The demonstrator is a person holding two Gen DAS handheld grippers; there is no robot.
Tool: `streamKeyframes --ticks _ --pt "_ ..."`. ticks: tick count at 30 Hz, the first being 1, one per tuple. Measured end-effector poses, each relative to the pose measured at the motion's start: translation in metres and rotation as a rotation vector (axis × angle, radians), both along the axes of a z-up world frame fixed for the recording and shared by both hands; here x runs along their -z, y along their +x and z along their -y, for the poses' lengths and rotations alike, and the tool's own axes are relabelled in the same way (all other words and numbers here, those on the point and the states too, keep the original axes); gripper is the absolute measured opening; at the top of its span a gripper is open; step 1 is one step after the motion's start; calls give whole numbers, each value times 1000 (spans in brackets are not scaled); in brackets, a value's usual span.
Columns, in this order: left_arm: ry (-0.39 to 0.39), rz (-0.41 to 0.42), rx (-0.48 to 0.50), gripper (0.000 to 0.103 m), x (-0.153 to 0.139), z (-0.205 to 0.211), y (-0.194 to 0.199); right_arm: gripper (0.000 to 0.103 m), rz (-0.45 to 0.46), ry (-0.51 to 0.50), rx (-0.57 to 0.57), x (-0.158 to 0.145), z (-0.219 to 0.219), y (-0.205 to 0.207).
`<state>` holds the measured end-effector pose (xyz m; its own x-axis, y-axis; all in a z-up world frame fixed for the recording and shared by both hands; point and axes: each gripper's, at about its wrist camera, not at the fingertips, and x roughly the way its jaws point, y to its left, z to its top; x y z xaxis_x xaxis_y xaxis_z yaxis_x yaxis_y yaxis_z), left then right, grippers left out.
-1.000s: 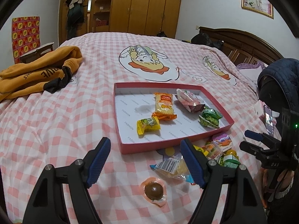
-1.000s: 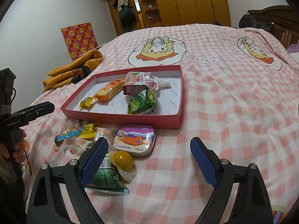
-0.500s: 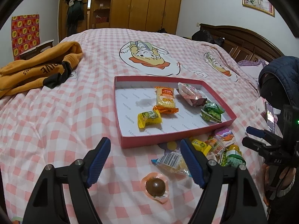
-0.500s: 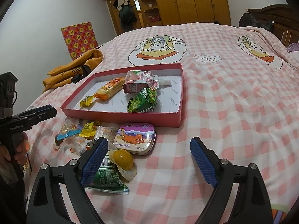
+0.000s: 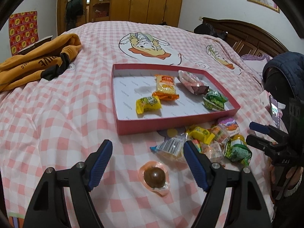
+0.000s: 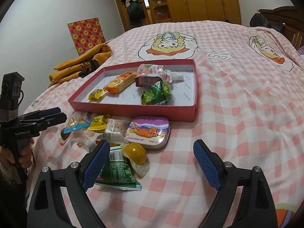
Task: Organize snacks
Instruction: 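Move both open tools toward the loose snacks beside the box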
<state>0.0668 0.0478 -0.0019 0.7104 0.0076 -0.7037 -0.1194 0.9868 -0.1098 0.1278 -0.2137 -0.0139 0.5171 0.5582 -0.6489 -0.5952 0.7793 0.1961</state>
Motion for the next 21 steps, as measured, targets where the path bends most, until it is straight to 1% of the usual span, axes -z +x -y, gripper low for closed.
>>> streamKeyframes --ticks 6,18,21 --pt "2 -22 -2 81 5 2 -6 91 -9 -3 -25 3 -4 -9" --pt "35 -65 22 81 16 13 -12 91 -18 -19 -47 6 -10 -17" --pt "46 -64 33 80 17 16 -14 91 -16 -24 -51 7 -11 -19"
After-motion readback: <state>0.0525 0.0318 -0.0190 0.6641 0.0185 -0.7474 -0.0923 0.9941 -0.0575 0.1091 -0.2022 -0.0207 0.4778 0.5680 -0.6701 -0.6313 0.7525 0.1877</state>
